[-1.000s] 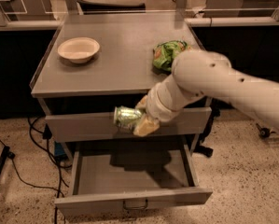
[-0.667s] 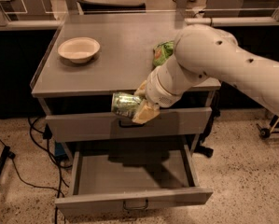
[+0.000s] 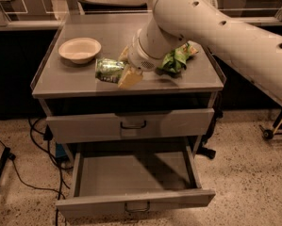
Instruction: Pick green can from middle drawer and place on counter
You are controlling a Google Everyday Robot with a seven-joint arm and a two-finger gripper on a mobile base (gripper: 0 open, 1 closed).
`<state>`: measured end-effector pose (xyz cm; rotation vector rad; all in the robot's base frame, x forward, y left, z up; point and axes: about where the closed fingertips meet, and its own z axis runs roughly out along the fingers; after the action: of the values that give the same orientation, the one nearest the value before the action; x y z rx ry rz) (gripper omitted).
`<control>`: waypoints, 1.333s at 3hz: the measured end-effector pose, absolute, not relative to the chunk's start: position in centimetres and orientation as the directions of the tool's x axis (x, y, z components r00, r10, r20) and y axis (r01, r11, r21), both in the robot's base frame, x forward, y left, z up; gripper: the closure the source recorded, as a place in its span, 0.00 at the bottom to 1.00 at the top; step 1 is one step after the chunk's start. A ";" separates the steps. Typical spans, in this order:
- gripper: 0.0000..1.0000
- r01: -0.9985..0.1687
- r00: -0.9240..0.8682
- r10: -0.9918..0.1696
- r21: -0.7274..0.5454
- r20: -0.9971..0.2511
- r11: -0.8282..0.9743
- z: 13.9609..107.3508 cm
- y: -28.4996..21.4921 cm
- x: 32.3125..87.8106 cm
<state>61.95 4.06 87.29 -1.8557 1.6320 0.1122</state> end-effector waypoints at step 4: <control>1.00 -0.897 0.180 -0.880 -0.441 -0.440 0.036 86.2 3.0 66.1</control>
Offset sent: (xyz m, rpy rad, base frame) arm -0.0002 -0.0218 0.0007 -0.0150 -0.0155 -0.0706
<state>66.12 3.00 86.19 -1.8156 1.6745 0.0341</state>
